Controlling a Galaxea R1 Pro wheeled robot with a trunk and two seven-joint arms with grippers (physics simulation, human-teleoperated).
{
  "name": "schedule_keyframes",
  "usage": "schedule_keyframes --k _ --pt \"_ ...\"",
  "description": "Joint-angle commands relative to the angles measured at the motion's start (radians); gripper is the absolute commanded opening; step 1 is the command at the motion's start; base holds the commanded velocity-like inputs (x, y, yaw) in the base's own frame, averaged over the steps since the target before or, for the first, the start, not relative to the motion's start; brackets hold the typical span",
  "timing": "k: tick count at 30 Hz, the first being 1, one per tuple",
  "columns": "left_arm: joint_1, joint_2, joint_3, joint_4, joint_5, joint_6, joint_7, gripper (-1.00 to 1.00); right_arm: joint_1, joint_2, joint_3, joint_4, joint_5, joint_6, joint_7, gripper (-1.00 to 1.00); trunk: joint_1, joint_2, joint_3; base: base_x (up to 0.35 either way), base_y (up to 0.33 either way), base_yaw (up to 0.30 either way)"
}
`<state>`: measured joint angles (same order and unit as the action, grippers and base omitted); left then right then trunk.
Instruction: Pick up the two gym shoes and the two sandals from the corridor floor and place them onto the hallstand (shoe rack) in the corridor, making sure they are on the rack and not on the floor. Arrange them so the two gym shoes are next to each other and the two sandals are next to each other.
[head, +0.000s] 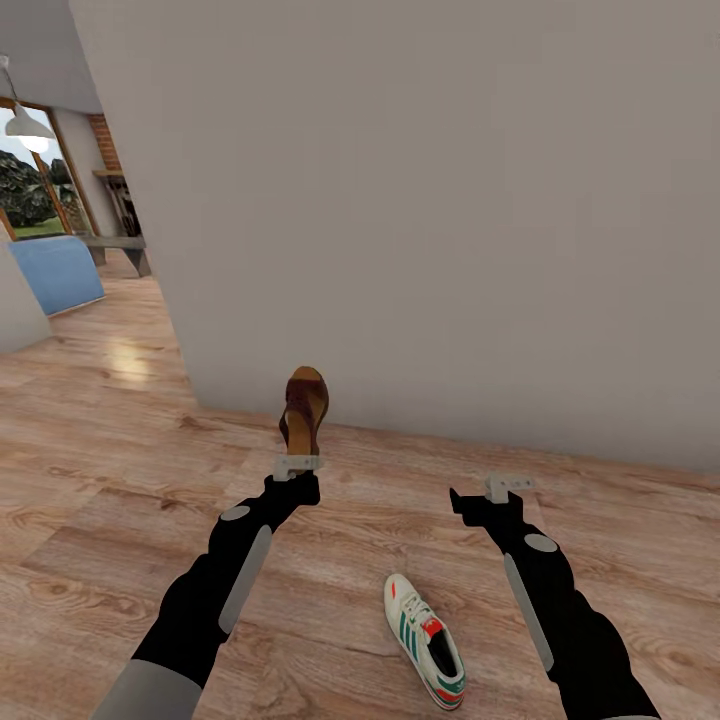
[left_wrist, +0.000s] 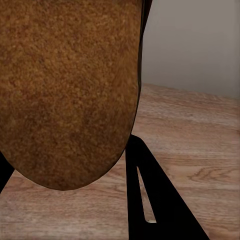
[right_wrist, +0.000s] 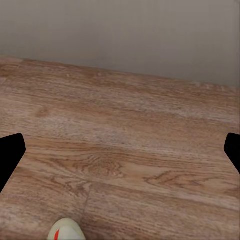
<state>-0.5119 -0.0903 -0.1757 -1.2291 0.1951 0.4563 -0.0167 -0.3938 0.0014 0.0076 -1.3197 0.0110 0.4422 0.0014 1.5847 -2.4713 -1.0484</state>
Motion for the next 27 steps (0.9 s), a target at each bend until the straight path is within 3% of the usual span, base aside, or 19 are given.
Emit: schedule_keyframes --k 1,11,14,18,21,27 --pt "0.0 0.0 0.001 -0.001 0.003 0.005 -0.002 -1.0 0.0 0.0 0.0 -0.001 0.001 0.006 0.0 1.0 0.0 0.0 -0.001 0.0 0.0 0.0" --pt "0.0 0.004 0.002 -0.001 -0.001 0.008 0.0 -1.0 0.0 0.0 0.002 -0.002 0.0 0.006 0.0 1.0 0.0 0.0 -0.001 0.0 0.0 0.0" --pt "0.0 0.023 0.001 -0.006 -0.001 0.011 -0.002 -1.0 0.0 0.002 0.003 0.014 0.004 0.0 -0.002 1.0 0.0 0.0 -0.001 0.0 0.0 0.0" --pt "0.0 0.027 0.001 -0.007 0.0 0.01 -0.002 -1.0 0.0 0.003 0.003 0.16 0.006 -0.014 -0.003 1.0 0.0 0.0 -0.001 0.0 0.0 0.0" --pt "0.0 0.027 0.001 -0.007 0.0 0.01 -0.002 -1.0 0.0 0.001 0.003 0.333 0.008 -0.085 -0.003 1.0 0.0 0.0 -0.001 0.0 0.0 0.0" --pt "0.0 0.027 0.001 -0.007 0.0 0.01 -0.002 -1.0 -0.001 0.0 0.012 0.427 0.008 -0.249 0.009 1.0 0.0 0.0 -0.001 0.0 0.0 0.0"
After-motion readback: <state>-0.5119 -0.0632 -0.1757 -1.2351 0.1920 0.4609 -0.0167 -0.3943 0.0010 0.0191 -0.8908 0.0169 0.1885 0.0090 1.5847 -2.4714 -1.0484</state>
